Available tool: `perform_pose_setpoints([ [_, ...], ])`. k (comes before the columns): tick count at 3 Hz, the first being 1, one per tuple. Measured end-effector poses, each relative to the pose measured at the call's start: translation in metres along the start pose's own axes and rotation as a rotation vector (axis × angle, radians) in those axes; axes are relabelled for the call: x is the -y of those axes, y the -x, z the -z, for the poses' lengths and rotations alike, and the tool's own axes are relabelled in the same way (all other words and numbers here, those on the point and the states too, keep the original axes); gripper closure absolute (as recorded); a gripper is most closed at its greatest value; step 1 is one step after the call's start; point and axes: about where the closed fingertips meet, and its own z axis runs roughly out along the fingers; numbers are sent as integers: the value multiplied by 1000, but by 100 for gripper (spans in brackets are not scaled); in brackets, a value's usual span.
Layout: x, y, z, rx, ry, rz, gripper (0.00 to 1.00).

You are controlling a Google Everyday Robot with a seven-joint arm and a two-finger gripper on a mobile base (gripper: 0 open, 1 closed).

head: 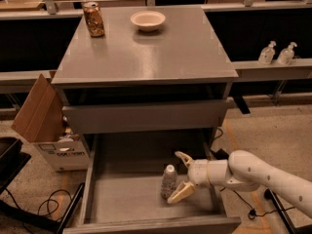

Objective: Pick blue plastic bottle from middle drawer and place on counter

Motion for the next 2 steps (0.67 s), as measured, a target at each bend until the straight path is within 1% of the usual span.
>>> perform_pose_setpoints([
  [1,1,-12,-30,16,33,-27,0],
  [2,-5,-29,-52,24,59,-67,18],
])
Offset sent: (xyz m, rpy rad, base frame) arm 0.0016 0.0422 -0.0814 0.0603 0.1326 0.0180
